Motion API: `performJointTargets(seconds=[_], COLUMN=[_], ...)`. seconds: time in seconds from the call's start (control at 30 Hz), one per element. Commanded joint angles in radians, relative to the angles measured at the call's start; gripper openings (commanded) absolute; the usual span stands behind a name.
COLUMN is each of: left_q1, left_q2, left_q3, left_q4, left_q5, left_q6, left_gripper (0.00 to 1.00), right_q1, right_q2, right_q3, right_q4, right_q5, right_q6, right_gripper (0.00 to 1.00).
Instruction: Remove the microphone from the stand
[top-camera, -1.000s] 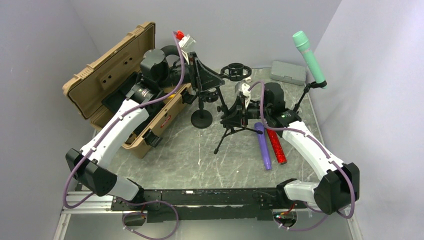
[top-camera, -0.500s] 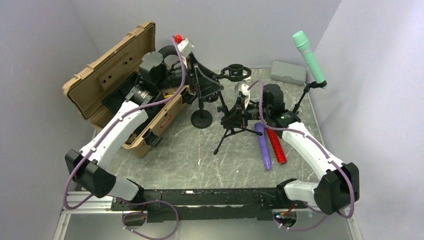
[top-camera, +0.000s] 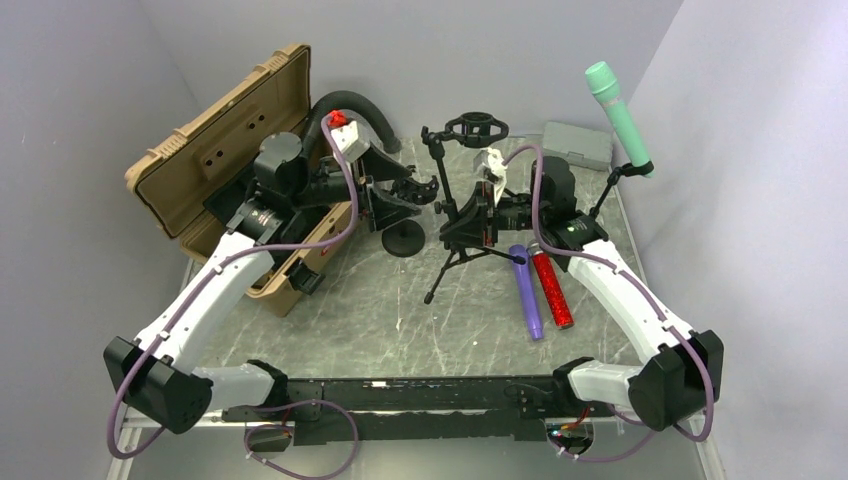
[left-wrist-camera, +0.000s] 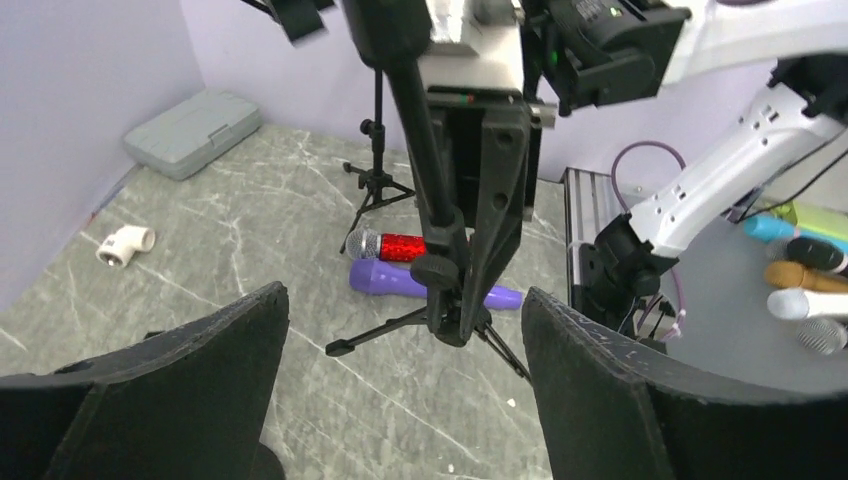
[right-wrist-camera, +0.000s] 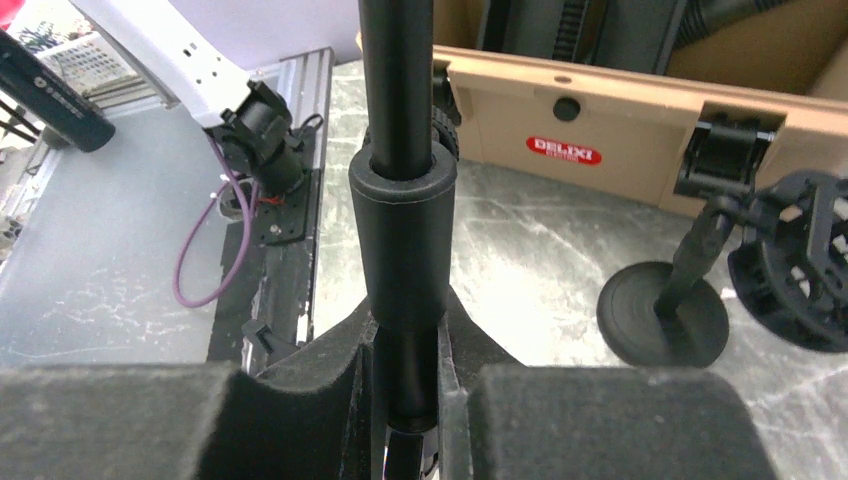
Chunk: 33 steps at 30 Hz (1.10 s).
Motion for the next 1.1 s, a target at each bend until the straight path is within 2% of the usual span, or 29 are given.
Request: performJointTargets(seconds=[0.0,0.07,0.17,0.6,0.73,0.87,1.07], left_q1=[-0.022,-0.047,-0.092,-0.159,-0.162,-0.164,-0.163], left_q2=[-0.021,-0.013,0.010,0.102,0.114,0.111,0.097], left_q3=[0.002,0.030,0.066,0.142,0.145,0.126,0.092], left_q4=[-0.029,-0.090,-0.142,-0.155,-0.152,-0.146,-0.150], left_q5=[0.093,0.076,0.044,-0.008,-0.005,-0.009,-0.015], left_q6=[0.185,0.277,0.329,0.343,0.336,0.335,0.349], left_gripper=[0.86,0.81,0.72,0.42,0.27,0.28,0.36], right_q1=[0.003,0.002,0.005,0.005,0.006,0.006,0.007], right_q2=[0.009,0.018,0.019,-0.025,-0.032,-0.036,-0.040], right_q3=[0.097,0.110,0.109,0.035,0.027,0.030,0.035], right_q4=[0.115,0.115,0.115,0.162,0.157,0.153,0.139], right_q5=[-0.076,-0.080,-0.080,-0.076,-0.071,-0.070,-0.066], right_q6=[0.057,0.057,0.086,0.081,0.072,0.070,0.068], right_gripper=[0.00,0.00,0.00,0.00,0.00,0.00,0.00])
